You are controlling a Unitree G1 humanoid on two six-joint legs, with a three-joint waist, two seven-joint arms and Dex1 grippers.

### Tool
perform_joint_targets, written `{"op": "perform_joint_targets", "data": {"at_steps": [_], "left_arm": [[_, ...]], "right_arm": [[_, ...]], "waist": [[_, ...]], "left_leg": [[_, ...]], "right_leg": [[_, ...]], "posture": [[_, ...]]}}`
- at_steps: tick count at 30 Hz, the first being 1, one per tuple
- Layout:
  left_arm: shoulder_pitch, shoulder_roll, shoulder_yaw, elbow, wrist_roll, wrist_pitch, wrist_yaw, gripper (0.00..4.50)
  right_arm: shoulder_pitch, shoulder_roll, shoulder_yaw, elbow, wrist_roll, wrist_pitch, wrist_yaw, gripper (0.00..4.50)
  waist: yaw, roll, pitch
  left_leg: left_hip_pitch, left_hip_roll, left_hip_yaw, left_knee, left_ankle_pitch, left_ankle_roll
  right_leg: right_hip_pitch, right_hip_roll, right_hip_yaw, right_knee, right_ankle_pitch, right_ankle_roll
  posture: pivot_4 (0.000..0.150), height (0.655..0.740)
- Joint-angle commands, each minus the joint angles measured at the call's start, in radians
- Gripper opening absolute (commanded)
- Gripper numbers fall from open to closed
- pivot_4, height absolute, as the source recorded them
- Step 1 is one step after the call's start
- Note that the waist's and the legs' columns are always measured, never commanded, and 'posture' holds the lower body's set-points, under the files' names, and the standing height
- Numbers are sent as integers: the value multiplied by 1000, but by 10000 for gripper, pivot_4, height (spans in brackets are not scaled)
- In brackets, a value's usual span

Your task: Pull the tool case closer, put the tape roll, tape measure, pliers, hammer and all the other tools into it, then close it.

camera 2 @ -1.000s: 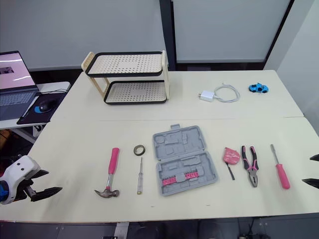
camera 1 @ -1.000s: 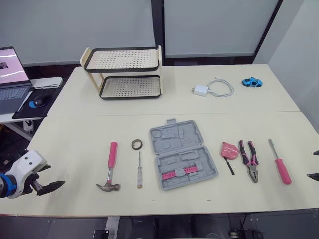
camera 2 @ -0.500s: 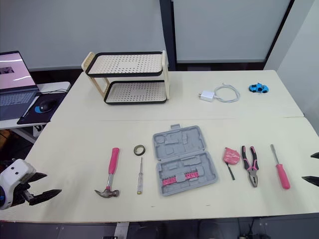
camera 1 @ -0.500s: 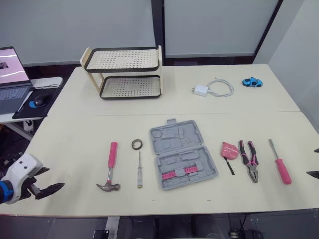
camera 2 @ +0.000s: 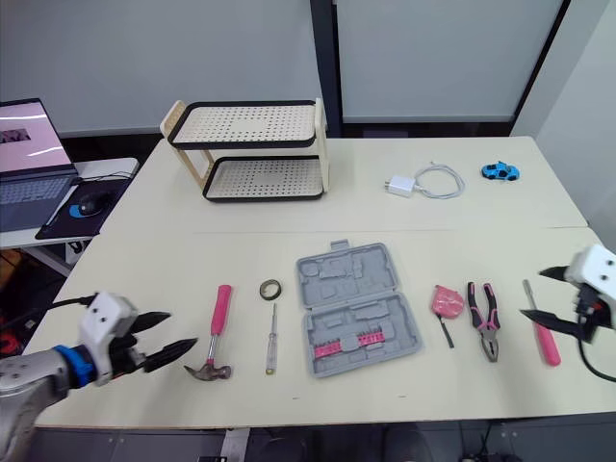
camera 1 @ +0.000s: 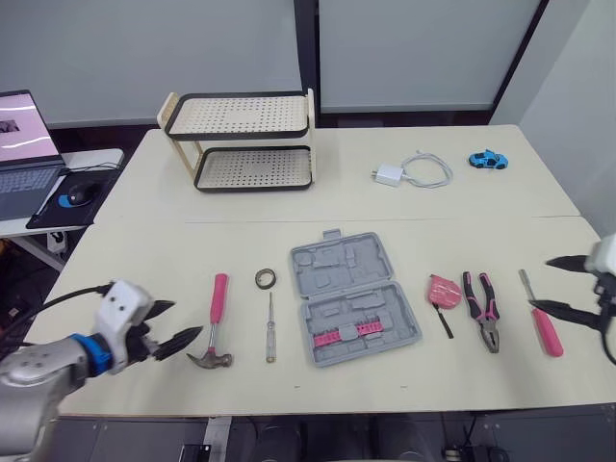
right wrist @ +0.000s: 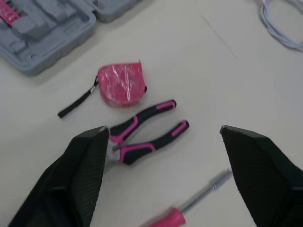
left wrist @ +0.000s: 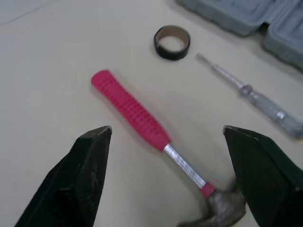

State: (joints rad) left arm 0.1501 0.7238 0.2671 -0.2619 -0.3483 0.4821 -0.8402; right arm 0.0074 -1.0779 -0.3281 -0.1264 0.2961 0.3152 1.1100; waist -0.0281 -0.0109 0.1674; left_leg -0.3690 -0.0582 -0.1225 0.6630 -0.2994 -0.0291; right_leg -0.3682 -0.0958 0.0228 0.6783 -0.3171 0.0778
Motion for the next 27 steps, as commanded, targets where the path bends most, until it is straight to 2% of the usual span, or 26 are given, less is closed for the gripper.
{"op": "perform_joint_targets", "data": {"at_steps": [1, 4, 8, 9, 17, 27], "left_arm": [[-52, -40, -89, -68, 28, 48, 81, 25667], [-109, -86, -185, -69, 65, 70, 130, 14723], [-179, -120, -290, -33, 102, 91, 149, 2066], [-197, -128, -312, -22, 113, 95, 155, 677], [-310, -173, -432, 138, 179, 51, 142, 677], [-393, -199, -468, 254, 193, 16, 83, 677]], "right_arm": [[-62, 24, 88, -104, -25, 87, -79, 24696], [-134, 64, 203, -132, -70, 146, -136, 12498], [-234, 119, 363, -108, -147, 193, -168, 0], [-257, 134, 398, -98, -166, 201, -172, 0], [-457, 280, 600, 99, -302, 191, -193, 0], [-560, 380, 662, 284, -364, 136, -185, 0]], "waist": [[0, 0, 0], [0, 0, 0], [0, 0, 0], [0, 0, 0], [-3, 0, 0], [-2, 0, 0]], "left_leg": [[0, 0, 0, 0, 0, 0], [0, 0, 0, 0, 0, -1], [-1, -1, 0, 0, 3, -5], [-1, -1, 0, 0, 3, -5], [-3, -1, -1, 1, 4, -6], [-12, -2, -6, 3, 6, -10]], "right_leg": [[0, 0, 0, 0, 0, 0], [0, 0, 0, 0, 0, 0], [-1, 0, 0, 0, 0, 0], [-1, 0, 0, 0, 0, 0], [-4, 1, 0, 0, 0, 0], [-11, 1, -4, 1, 0, -1]], "posture": [[1500, 7400], [1500, 7400], [1500, 7400], [1500, 7400], [1500, 7400], [1500, 7400]]}}
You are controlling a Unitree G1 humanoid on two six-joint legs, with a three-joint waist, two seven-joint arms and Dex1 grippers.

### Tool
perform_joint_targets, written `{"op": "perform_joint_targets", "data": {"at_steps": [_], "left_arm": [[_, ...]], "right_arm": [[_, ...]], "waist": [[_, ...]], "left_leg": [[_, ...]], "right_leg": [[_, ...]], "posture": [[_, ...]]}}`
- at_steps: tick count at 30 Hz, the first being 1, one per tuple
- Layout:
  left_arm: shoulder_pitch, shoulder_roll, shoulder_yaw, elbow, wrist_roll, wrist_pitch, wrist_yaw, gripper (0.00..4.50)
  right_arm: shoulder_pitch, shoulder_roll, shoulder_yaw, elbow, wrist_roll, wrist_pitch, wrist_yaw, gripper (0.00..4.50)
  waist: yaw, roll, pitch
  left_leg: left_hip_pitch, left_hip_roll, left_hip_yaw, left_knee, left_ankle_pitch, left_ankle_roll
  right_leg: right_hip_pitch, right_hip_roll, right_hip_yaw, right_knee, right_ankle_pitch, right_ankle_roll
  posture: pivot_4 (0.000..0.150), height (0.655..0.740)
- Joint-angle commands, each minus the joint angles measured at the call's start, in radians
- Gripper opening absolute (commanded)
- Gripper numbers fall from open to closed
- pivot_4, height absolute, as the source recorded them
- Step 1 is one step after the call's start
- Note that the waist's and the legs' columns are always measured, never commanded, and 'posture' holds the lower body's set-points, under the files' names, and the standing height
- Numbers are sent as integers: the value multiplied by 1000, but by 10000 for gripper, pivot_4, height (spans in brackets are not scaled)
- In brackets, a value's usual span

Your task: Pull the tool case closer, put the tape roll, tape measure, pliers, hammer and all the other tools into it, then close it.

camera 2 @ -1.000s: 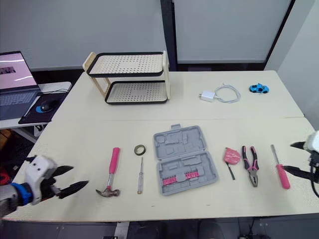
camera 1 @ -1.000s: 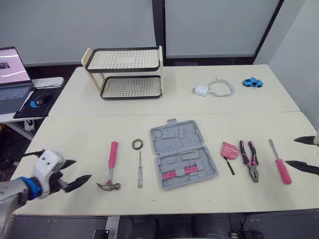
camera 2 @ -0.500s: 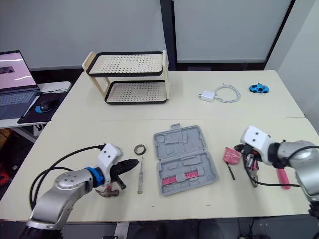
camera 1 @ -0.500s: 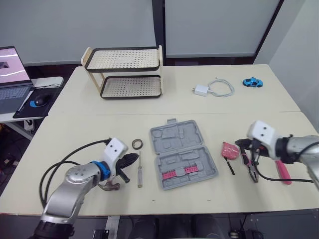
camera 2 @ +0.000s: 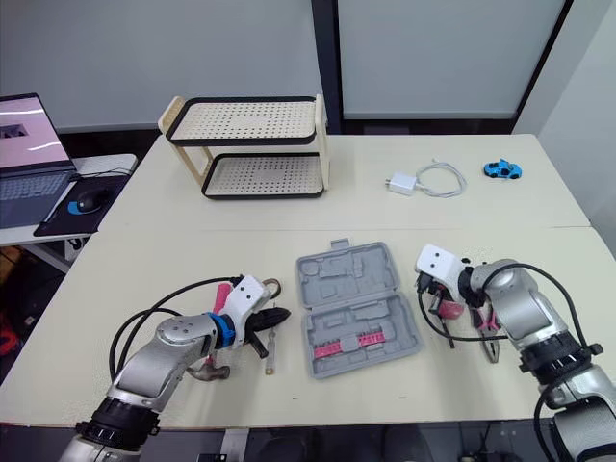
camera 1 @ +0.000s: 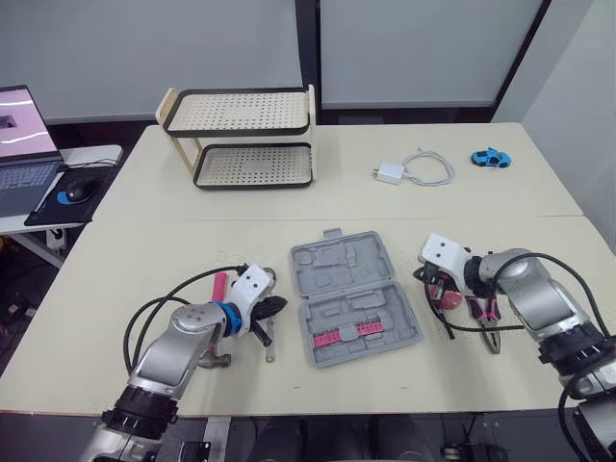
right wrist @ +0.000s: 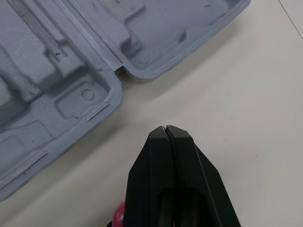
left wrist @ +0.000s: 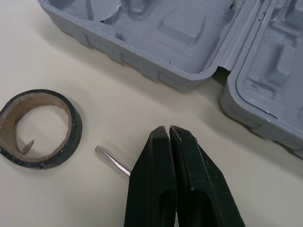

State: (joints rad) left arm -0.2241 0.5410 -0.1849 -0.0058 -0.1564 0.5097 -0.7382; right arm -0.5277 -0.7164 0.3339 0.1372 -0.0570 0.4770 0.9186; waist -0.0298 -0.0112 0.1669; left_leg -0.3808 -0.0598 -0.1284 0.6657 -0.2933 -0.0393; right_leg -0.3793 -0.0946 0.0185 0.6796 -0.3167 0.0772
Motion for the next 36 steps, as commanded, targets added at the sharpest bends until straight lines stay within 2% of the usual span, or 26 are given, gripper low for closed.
{"op": "perform_joint_targets", "data": {"at_steps": [1, 19, 30, 36], "left_arm": [[-25, -17, -23, 2, 5, -14, -25, 677], [-90, -49, -87, 81, 60, -35, -70, 677], [-127, -80, -118, 135, 90, -77, -99, 677], [-134, -82, -130, 110, 87, -93, -152, 677]], "right_arm": [[-29, 27, 5, 32, -15, -30, 8, 0], [-100, 131, 41, 201, -63, -103, 37, 0], [-89, 142, 38, 153, -63, -74, 75, 0], [-33, 125, 19, 41, -41, -7, 92, 0]], "waist": [[0, 0, 0], [-2, 0, 0], [-1, 1, -2], [0, 1, -2]], "left_leg": [[0, 0, 0, 0, 0, 0], [0, 0, -2, 0, 1, -1], [0, 0, -2, 1, 1, -2], [0, -1, -3, 1, 2, -2]], "right_leg": [[0, 0, 0, 0, 0, 0], [0, 1, -1, 1, 0, 0], [0, 1, -2, 1, 0, 0], [0, 1, -2, 1, 0, 0]], "posture": [[1500, 7400], [1500, 7400], [1500, 7400], [1500, 7400]]}}
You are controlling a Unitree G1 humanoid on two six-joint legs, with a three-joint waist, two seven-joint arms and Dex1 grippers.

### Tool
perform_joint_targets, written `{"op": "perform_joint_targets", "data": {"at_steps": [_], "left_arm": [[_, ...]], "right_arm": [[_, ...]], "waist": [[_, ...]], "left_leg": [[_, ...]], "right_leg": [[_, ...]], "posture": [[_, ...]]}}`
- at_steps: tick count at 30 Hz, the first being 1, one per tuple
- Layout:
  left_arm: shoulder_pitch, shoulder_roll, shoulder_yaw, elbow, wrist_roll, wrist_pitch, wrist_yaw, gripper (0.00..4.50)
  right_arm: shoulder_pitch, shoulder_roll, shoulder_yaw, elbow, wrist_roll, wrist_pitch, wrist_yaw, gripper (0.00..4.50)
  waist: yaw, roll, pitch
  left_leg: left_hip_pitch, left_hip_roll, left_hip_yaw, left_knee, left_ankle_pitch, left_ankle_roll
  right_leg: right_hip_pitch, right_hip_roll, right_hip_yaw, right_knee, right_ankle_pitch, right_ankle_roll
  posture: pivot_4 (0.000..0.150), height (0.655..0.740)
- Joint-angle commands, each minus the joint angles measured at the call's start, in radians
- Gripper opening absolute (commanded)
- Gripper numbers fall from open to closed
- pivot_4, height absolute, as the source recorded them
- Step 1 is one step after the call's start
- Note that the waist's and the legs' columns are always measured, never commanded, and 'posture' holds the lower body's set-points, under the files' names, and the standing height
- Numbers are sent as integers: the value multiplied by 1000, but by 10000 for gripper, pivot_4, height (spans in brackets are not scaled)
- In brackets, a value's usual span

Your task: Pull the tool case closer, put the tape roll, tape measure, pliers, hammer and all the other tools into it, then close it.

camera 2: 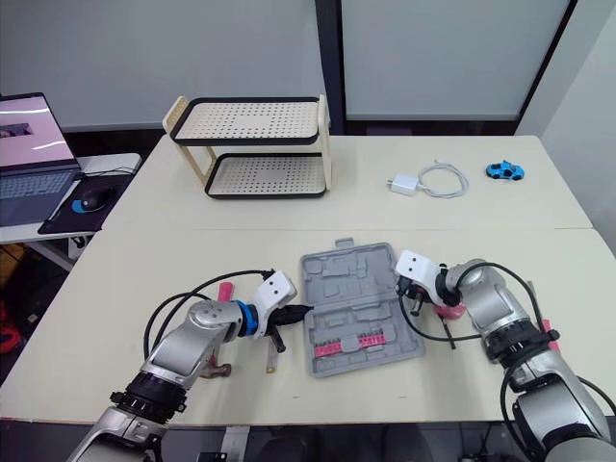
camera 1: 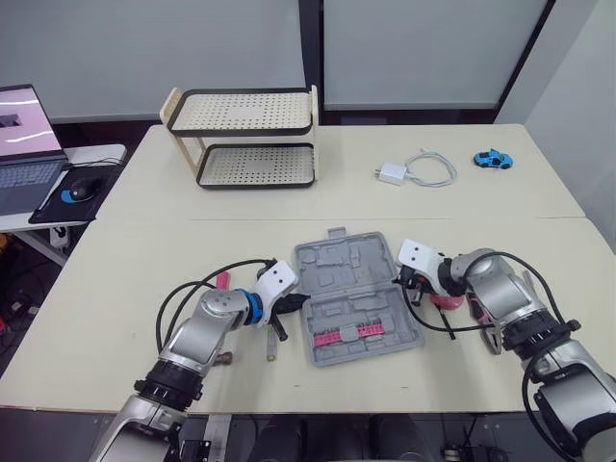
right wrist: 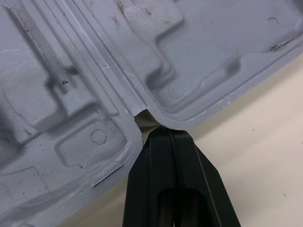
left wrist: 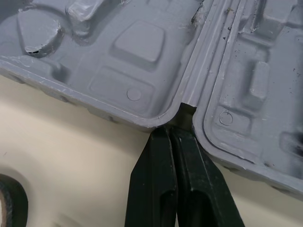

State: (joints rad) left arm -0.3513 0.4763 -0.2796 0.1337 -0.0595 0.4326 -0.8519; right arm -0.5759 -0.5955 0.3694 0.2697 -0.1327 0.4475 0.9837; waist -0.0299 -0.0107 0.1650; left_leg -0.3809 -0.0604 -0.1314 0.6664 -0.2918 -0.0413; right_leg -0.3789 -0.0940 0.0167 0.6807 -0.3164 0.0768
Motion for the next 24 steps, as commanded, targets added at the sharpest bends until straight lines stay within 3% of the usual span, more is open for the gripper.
{"op": "perform_joint_targets", "data": {"at_steps": [1, 24], "left_arm": [[-6, -14, -38, -40, -11, -15, -48, 677], [94, 61, -74, -258, -35, 85, -148, 677]], "right_arm": [[29, -2, -22, -116, 38, 36, 28, 0], [360, -65, -163, -661, 141, 441, -72, 0]], "waist": [[0, 0, 0], [0, 0, 0]], "left_leg": [[0, 0, 0, 0, 0, 0], [-1, 1, -1, -1, 0, 0]], "right_leg": [[0, 0, 0, 0, 0, 0], [0, 1, 0, 0, 0, 0]], "posture": [[1500, 7400], [1500, 7400]]}}
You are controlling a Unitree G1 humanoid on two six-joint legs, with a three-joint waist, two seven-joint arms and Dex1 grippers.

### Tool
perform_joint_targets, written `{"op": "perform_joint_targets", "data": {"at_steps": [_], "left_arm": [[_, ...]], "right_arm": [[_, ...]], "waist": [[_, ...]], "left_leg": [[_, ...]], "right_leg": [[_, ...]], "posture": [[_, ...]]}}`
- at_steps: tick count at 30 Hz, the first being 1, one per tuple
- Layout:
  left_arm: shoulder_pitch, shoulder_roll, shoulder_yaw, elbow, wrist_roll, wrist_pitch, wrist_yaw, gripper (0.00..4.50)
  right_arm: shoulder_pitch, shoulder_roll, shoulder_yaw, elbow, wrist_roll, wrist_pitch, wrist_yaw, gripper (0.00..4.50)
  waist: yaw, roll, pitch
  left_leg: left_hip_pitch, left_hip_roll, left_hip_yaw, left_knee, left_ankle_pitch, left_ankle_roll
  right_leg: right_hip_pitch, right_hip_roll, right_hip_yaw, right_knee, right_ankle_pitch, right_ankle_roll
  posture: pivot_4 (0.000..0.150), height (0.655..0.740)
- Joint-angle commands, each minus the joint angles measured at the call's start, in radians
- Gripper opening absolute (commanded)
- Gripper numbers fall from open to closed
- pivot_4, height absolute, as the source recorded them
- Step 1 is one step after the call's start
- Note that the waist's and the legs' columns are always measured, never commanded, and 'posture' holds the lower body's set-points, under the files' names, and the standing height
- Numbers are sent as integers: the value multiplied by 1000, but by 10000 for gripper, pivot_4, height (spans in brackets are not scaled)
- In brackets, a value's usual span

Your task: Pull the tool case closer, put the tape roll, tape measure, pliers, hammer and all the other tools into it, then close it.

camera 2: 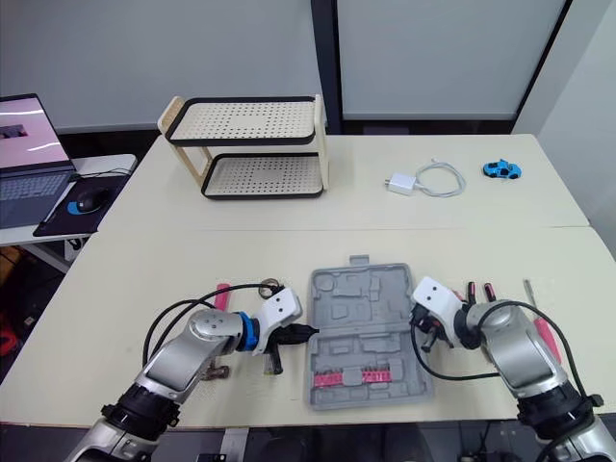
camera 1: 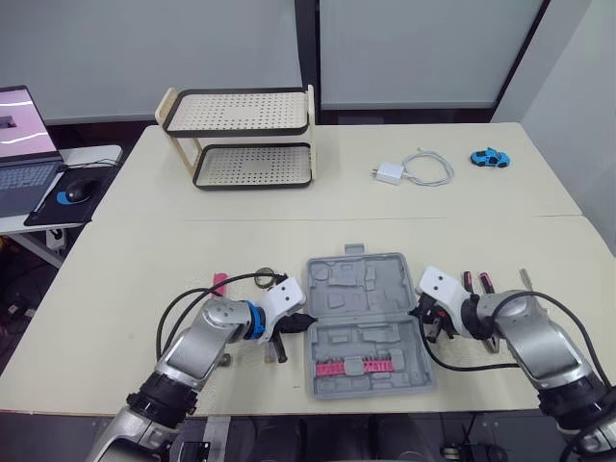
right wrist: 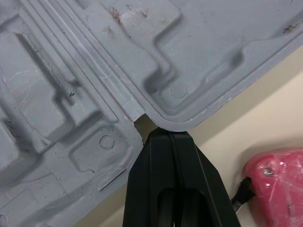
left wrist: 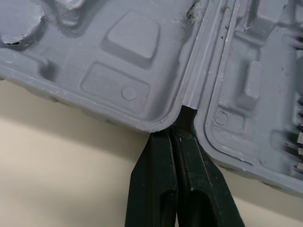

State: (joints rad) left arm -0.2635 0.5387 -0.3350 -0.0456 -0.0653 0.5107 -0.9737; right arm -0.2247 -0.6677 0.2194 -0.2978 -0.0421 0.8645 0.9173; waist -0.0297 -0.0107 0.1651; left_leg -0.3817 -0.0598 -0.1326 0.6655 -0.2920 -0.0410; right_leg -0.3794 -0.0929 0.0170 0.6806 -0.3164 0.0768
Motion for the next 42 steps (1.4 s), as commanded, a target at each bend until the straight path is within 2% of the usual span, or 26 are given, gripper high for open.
{"op": "perform_joint_targets", "data": {"at_steps": [1, 19, 42], "left_arm": [[10, 3, -24, -86, -29, 10, -30, 677], [18, 20, -52, -82, -17, -1, -50, 677], [56, 60, -70, -122, -24, 7, -96, 677]], "right_arm": [[19, 7, -15, -104, 57, 35, -11, 0], [131, -24, -18, -185, 132, 109, -94, 0], [196, -56, -14, -257, 207, 157, -159, 0]], "waist": [[0, 0, 0], [1, 0, 0], [1, 0, 0]], "left_leg": [[0, 0, 0, 0, 0, 0], [0, 0, 0, 0, 0, 0], [1, 0, -1, 0, -1, 1]], "right_leg": [[0, 0, 0, 0, 0, 0], [1, 1, 0, 0, 0, 0], [2, 1, 0, 0, 0, 0]], "posture": [[1500, 7400], [1500, 7400], [1500, 7400]]}}
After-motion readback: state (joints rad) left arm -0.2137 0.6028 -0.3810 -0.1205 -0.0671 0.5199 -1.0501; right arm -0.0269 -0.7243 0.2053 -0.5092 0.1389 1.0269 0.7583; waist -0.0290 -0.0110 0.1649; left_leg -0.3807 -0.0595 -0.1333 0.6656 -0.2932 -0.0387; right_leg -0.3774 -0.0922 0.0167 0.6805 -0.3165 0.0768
